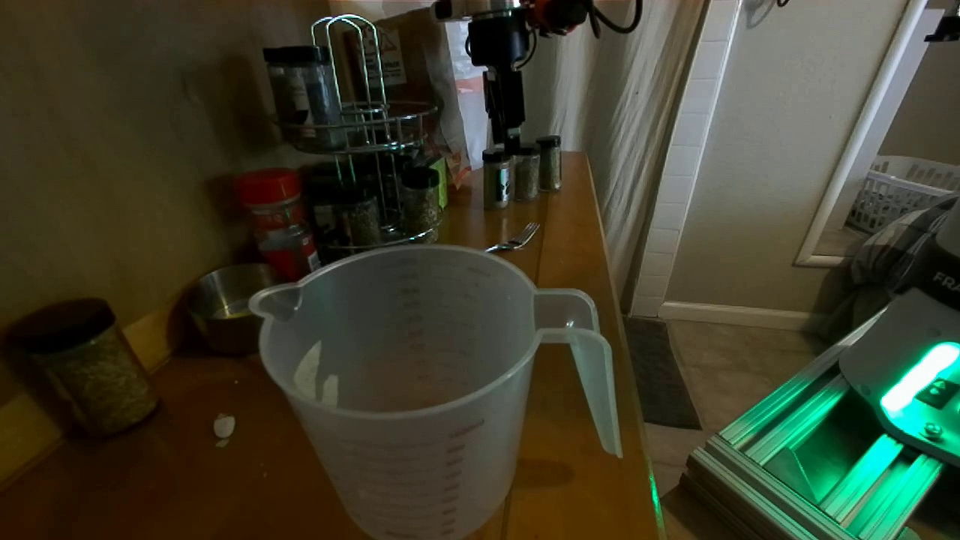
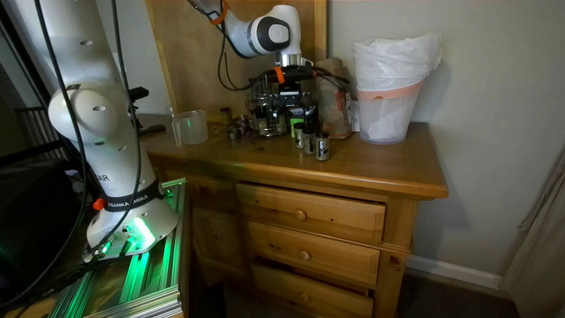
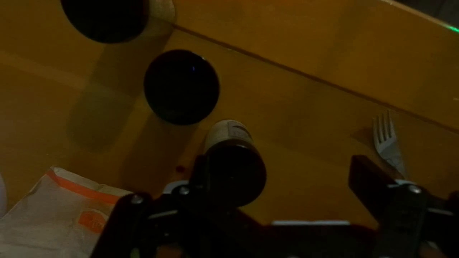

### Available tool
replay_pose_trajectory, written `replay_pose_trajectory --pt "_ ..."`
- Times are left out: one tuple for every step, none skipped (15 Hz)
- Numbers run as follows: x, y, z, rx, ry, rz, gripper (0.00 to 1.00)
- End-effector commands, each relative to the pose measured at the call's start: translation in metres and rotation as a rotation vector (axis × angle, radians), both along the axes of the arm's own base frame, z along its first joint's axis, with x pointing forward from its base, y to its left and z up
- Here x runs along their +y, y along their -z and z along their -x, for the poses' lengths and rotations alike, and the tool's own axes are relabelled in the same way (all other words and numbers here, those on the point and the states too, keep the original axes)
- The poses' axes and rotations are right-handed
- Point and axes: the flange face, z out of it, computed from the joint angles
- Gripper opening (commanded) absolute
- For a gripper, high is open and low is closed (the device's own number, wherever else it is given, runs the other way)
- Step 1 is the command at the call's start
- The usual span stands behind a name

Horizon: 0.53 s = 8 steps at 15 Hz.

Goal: Put one bottle on the rack

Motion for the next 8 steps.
replay_pose_trajectory --pt "-0.004 0.006 -0.012 -0.037 -0.030 0.016 1.00" --pt "-0.005 0.007 -0.014 -0.044 -0.032 0.018 1.00" --pt "-0.006 0.009 -0.016 -0.045 -0.032 0.015 1.00" --pt "-0.006 0.011 -0.017 -0.046 -0.030 0.011 1.00" --pt "-0.006 0.013 -0.018 -0.043 -0.031 0.009 0.99" --pt "-0.006 0.015 -0.018 -0.041 -0.031 0.008 0.91" --pt "-0.005 0.017 -0.019 -0.038 -0.033 0.006 0.85" --pt "-0.005 0.019 -0.019 -0.036 -0.034 0.008 0.78"
